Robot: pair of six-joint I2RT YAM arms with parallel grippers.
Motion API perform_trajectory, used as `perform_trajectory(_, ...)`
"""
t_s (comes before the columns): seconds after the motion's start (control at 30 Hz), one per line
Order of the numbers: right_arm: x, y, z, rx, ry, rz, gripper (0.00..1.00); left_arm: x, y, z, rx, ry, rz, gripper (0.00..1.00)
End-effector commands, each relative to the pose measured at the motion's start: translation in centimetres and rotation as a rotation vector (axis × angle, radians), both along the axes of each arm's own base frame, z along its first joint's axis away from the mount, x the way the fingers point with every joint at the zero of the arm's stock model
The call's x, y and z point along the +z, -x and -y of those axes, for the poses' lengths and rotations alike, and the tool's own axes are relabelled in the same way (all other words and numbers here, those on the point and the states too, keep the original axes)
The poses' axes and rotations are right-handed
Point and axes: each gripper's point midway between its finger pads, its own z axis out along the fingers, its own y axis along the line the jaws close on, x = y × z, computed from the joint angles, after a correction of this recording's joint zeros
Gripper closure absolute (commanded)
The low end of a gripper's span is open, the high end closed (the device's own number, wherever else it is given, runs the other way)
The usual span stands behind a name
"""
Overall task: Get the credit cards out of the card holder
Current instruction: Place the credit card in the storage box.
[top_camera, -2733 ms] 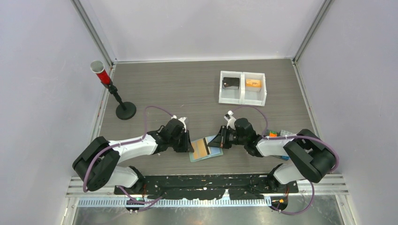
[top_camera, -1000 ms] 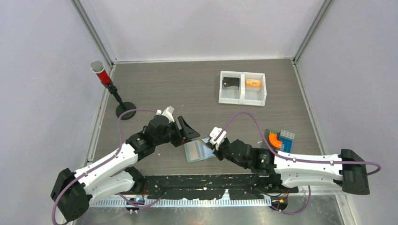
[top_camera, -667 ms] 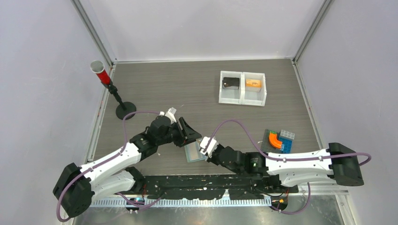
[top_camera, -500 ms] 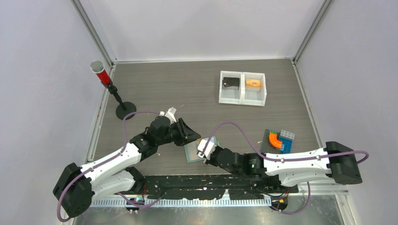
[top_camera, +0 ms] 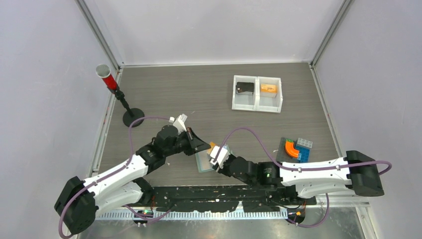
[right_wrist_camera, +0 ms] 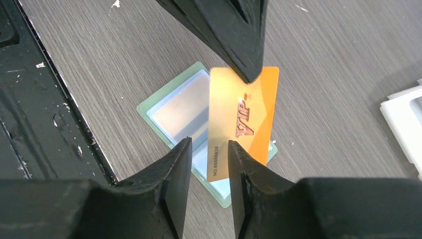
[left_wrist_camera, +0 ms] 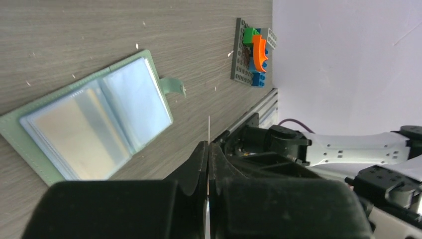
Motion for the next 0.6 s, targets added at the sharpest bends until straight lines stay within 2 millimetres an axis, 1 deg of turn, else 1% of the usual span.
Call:
perform_trajectory(0.0,2.5,-0.6,-0.4,-0.041,-0.186,-0.172,0.59,0.8,-0.8,-1.0,-0.013,-0.065,0.186,1.00)
perform_trajectory(0.03,2.7,-0.1,-0.8,-0.001,-0.227,-0.228,0.57,0.7,-0.8,-1.2,-0.015,-0.077,0.202,1.00)
perform_trajectory(0.07,3.2,-1.2,0.1,-0.045,-0.296,-0.275,0.57,0.7,-0.8,-1.3,-0.018,-0.080,0.219,1.00)
perform_trajectory(0.1,3.6,-0.7,-0.1,-0.016,-0.350,-0.342,0.56,0.8,-0.8,-1.4,-0.017,-0.077,0.236,1.00)
perform_trajectory(0.13,4.2,-1.8,0.8,-0.053,-0.404,-0.364,0.55,0.6,-0.7,-1.5,-0.017,-0.073,0.249,1.00)
perform_trajectory(0.17,4.4,-1.4,0.7,-0.023,-0.424,-0.400,0.55,0.9,-0.6,-1.5,-0.022,-0.060,0.268,1.00)
perform_trajectory(0.2,4.9,-2.1,1.3,-0.041,-0.463,-0.429,0.54,1.1,-0.6,-1.4,-0.030,-0.053,0.287,1.00)
perform_trajectory(0.37,5.9,-2.5,2.0,0.023,-0.506,-0.534,0.53,1.7,-0.2,-1.6,-0.062,-0.059,0.354,1.00)
perform_trajectory(0.57,6.1,-2.7,2.1,0.056,-0.518,-0.579,0.53,3.0,0.2,-1.8,-0.081,-0.039,0.430,1.00)
